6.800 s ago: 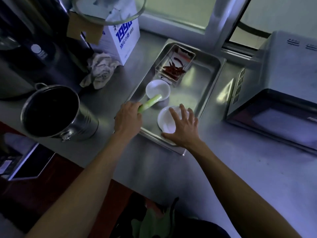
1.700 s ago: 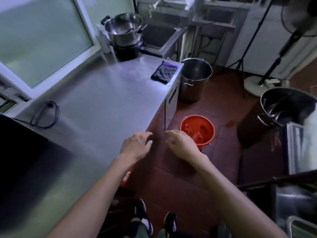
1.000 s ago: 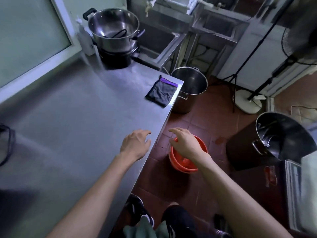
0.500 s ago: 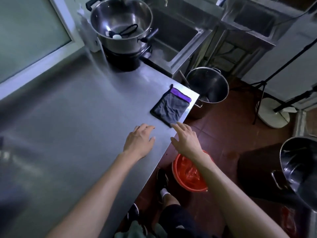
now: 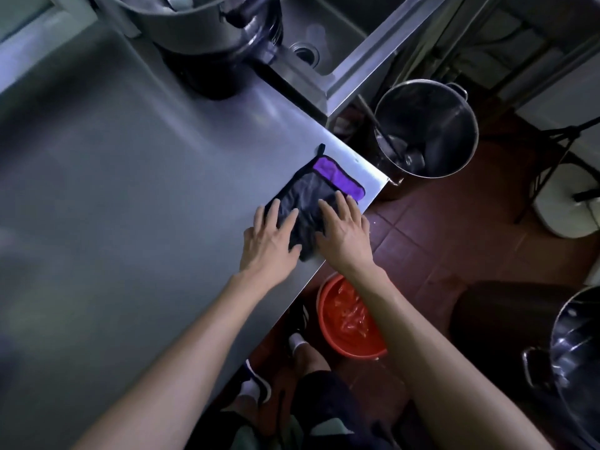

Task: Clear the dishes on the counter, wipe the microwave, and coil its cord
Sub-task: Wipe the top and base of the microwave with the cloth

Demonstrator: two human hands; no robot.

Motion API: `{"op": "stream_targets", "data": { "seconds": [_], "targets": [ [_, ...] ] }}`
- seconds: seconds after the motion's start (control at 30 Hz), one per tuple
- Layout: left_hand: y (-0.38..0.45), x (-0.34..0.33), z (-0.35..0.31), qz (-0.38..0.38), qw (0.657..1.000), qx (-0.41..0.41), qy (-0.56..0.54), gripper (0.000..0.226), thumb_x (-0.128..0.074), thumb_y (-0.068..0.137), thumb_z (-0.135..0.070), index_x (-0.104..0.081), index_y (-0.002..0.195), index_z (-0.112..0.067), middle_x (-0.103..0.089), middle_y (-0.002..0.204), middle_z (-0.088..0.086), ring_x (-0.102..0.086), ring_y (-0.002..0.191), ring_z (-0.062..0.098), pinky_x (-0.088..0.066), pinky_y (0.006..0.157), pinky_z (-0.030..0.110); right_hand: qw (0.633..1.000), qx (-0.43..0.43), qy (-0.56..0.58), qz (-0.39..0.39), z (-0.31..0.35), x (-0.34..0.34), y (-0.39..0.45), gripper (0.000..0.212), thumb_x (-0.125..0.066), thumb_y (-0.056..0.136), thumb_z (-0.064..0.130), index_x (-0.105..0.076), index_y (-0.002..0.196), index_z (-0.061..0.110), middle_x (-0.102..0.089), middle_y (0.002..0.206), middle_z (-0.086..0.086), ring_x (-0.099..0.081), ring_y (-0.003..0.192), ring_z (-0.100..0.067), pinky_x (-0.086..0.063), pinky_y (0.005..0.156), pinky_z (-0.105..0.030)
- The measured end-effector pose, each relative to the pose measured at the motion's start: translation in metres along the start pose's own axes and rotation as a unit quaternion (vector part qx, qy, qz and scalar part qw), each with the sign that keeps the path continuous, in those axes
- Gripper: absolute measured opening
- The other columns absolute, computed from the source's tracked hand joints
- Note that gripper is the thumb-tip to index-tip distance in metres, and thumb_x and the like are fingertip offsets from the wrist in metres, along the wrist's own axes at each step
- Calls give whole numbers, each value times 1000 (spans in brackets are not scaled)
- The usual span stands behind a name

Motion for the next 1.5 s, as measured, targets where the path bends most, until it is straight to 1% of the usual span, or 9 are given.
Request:
{"op": "stream_targets", "data": {
  "seconds": [0.17,0.3,0.4,0.5,0.67,0.83,0.97,1.23,1.5],
  "targets": [
    [14,-12,-14,-7,999,27,36,92,-67,78,-63,-24,153,-35,-10,164,9,-11,147,38,-34,105,55,999,10,-26,24,-17,-1,29,88,-67,87,44,-17,158,32,-1,167,-13,2,153,-38,-16,119,-53],
    [20,-19,-20,5,998,26,60,90,-69,74,-62,-30,151,-36,-13,163,10,-18,144,38,-36,106,55,998,25,-47,41,-27,-7,37,93,-70,82,53,-20,157,33,-8,166,-12,-11,150,-38,-21,119,-50],
    [24,-18,-21,-4,998,28,56,83,-73,73,-54,-38,146,-35,-22,158,11,-27,137,37,-41,102,53,997,46,-58,6,-27,-6,37,87,-72,78,54,-33,152,31,-26,160,-12,-29,139,-37,-31,111,-50],
    [28,-15,-19,-11,998,27,47,77,-76,73,-44,-45,143,-34,-30,154,9,-34,129,36,-42,99,50,996,57,-64,-15,-24,-4,38,79,-72,79,53,-40,147,30,-36,151,-11,-38,128,-35,-36,105,-50],
    [27,-4,-2,-42,999,2,31,60,-72,79,-23,-56,136,-26,-43,146,7,-45,115,34,-46,93,45,995,78,-52,-19,-15,-3,36,63,-69,87,44,-47,143,26,-43,141,-11,-44,120,-34,-39,99,-48],
    [10,3,13,-49,999,16,-16,52,-70,81,-13,-60,132,-22,-47,142,4,-47,114,31,-46,95,43,995,99,8,-11,3,-10,27,43,-68,92,31,-59,132,21,-52,126,-10,-50,110,-32,-42,92,-44],
    [-12,10,27,-60,996,34,-56,49,-72,79,-10,-65,127,-19,-54,134,4,-51,109,30,-47,93,43,992,100,73,-2,18,-20,15,37,-67,92,21,-63,129,21,-55,120,-7,-52,110,-29,-40,90,-41],
    [-91,34,84,-146,980,103,-84,45,-74,75,-5,-70,118,-16,-60,123,4,-54,106,31,-49,89,43,969,193,155,-1,93,-38,-21,35,-72,88,13,-68,123,15,-62,111,-10,-58,103,-31,-49,86,-48],
    [-236,54,155,-276,942,173,-82,49,-76,64,4,-74,111,-12,-66,114,8,-60,94,37,-55,80,45,929,332,164,6,211,-59,-104,33,-72,87,12,-69,121,12,-63,109,-10,-60,100,-32,-50,84,-50]
  ]
}}
Point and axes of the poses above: each hand's wrist, its own y-axis towards the middle knuckle, its own x-axis out of the back of the hand, z = x × y, the point moved 2 cm from there along y, towards the middle knuckle
